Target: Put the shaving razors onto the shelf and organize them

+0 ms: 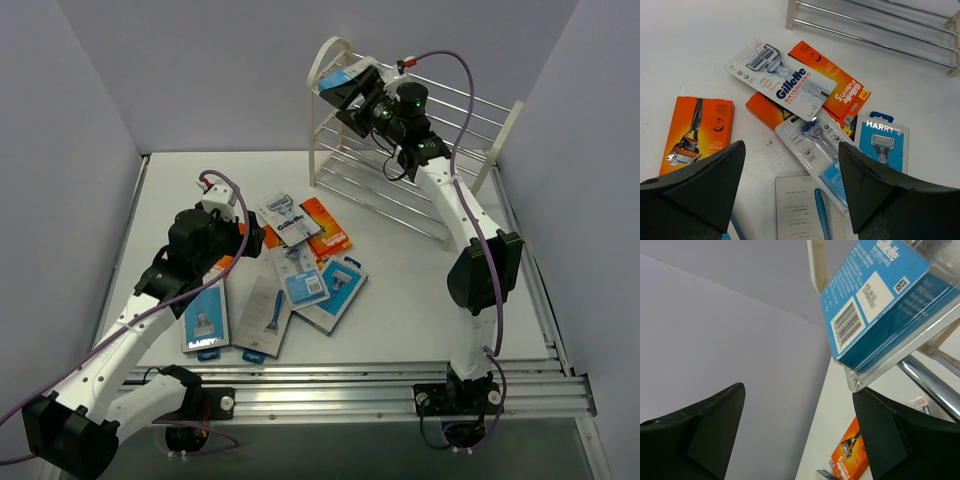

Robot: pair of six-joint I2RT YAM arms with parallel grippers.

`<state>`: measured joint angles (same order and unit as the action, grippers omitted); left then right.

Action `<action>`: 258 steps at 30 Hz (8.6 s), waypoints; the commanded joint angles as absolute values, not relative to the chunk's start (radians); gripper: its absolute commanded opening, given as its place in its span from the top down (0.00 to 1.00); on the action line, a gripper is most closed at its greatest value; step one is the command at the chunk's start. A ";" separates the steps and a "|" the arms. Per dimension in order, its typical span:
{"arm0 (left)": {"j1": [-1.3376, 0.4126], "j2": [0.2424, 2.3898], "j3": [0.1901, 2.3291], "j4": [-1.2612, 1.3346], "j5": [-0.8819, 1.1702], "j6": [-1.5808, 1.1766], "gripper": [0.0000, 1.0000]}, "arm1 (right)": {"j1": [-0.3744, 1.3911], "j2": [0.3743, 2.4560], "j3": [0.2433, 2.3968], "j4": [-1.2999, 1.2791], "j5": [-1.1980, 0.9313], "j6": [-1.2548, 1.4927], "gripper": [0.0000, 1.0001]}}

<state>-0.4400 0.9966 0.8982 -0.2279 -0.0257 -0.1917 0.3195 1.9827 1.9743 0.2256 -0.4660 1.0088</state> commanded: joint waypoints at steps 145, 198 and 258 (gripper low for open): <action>-0.643 0.997 0.925 -0.245 -0.160 -0.123 0.11 | 0.336 2.215 2.526 -0.021 -0.164 0.568 0.10; -0.676 1.454 1.086 -0.321 -0.043 -0.641 0.34 | 0.511 1.059 1.183 -0.087 -0.083 0.325 0.40; -0.681 1.681 1.143 -0.413 -0.172 -0.759 0.97 | 0.517 0.879 0.925 -0.052 -0.138 0.377 0.39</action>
